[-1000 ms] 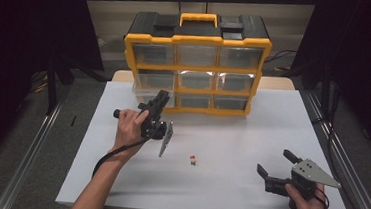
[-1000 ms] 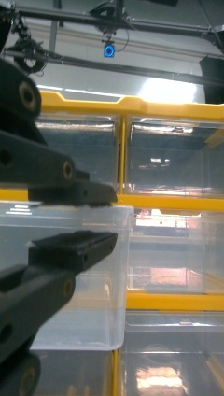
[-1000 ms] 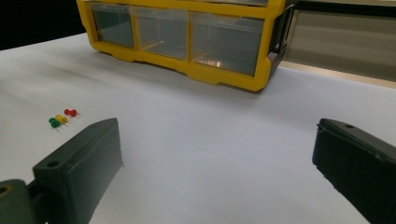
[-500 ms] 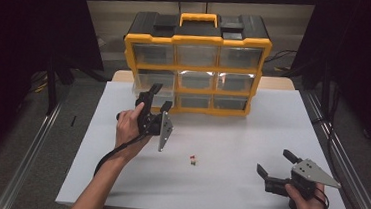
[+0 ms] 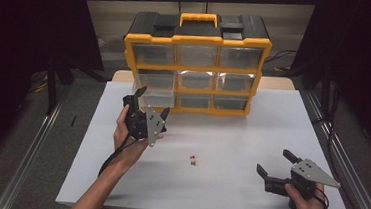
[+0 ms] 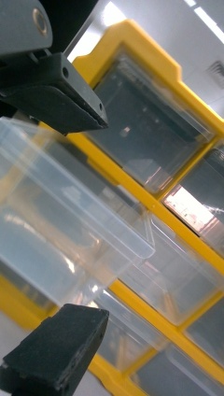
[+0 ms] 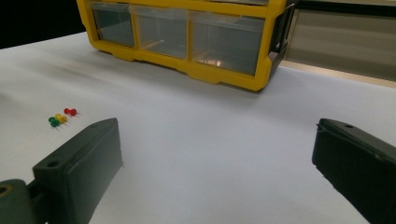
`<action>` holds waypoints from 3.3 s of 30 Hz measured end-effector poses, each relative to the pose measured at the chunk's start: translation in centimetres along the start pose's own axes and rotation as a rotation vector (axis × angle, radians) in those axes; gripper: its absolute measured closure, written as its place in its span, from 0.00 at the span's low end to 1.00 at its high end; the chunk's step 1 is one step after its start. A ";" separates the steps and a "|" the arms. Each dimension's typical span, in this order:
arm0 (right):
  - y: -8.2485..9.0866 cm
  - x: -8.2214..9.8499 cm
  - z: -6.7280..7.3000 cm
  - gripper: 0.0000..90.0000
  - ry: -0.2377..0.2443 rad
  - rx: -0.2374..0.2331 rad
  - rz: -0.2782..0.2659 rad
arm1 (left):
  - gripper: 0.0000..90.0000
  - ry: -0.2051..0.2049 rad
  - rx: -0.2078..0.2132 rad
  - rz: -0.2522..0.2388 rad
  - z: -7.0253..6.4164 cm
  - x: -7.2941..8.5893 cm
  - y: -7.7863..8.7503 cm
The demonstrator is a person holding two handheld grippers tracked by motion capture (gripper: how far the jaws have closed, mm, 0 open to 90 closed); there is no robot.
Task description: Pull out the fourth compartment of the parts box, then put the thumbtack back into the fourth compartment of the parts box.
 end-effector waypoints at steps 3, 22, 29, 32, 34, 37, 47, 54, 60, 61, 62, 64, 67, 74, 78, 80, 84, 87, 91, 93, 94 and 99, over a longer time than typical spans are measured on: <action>0.0 0.0 0.0 0.02 0.000 0.001 -0.001 | 0.08 0.101 0.029 0.002 0.1 0.2 0.5; -0.1 0.0 0.1 0.02 0.001 0.001 0.001 | 0.05 0.700 0.264 0.138 -0.3 6.5 1.0; -0.1 0.0 0.0 0.01 -0.003 0.005 -0.006 | 0.04 0.713 0.249 0.122 -0.3 7.6 2.4; -0.1 0.0 0.0 0.01 -0.003 0.005 -0.007 | 0.05 0.730 0.254 0.141 0.1 8.3 3.4; -0.1 0.0 -0.1 0.01 -0.004 0.007 -0.008 | 0.05 0.734 0.259 0.146 0.4 8.5 3.8; -0.1 0.0 -0.1 0.01 -0.005 0.010 -0.011 | 0.05 0.789 0.248 0.131 0.6 9.1 5.0; -0.3 0.0 -0.2 0.01 -0.023 0.027 -0.011 | 0.05 0.859 0.247 0.123 0.6 11.1 8.2; 0.0 0.0 -0.3 0.01 -0.023 0.029 -0.018 | 0.04 0.828 0.236 0.130 0.9 11.3 10.0; -0.1 0.0 -0.3 0.01 -0.019 0.022 -0.016 | 0.03 0.813 0.232 0.143 1.1 11.4 9.9; -0.1 0.0 -0.3 0.01 -0.017 0.020 -0.017 | 0.03 0.823 0.235 0.141 1.1 11.4 9.7; -0.1 0.0 -0.3 0.01 -0.017 0.019 -0.017 | 0.04 0.822 0.231 0.155 1.1 11.4 9.7; -0.1 0.0 -0.3 0.01 -0.021 0.019 -0.018 | 0.04 0.819 0.249 0.169 1.1 11.5 9.4; -0.1 0.0 -0.3 0.01 -0.024 0.018 -0.018 | 0.05 0.821 0.289 0.175 1.1 11.5 9.0; -0.2 0.0 -0.2 0.01 -0.022 0.027 -0.008 | 0.10 0.831 0.447 0.206 0.7 11.2 8.4; -0.1 0.0 -0.2 0.01 -0.018 0.022 -0.011 | 0.09 0.843 0.496 0.193 0.5 11.0 8.0; -0.1 0.0 -0.1 0.01 -0.019 0.017 -0.015 | 0.09 0.842 0.501 0.186 0.4 10.7 7.8; 0.0 0.0 -0.1 0.01 -0.015 0.007 -0.017 | 0.09 0.773 0.547 0.194 0.2 10.0 7.8; 0.1 0.0 0.0 0.01 -0.009 0.003 -0.015 | 0.06 0.779 0.590 0.191 0.1 9.5 7.4; 0.0 0.0 -0.1 0.01 -0.010 0.002 -0.017 | 0.05 0.784 0.630 0.200 0.1 9.3 6.5; 0.0 0.0 -0.1 0.01 -0.008 0.010 -0.018 | 0.04 0.788 0.653 0.169 0.0 9.1 6.1; 0.0 0.0 0.0 0.01 -0.009 0.008 -0.016 | 0.04 0.776 0.646 0.177 -0.1 9.0 6.1; -0.1 0.0 0.0 0.01 -0.006 0.006 -0.014 | 0.03 0.740 0.712 0.159 -0.7 8.0 5.4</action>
Point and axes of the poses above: each handheld gripper's, and its own axes: y roughly backward along the jaws, x roughly out of its underside, z roughly to its left, the point moved 1 cm from there along -y, roughly forward along the jaws
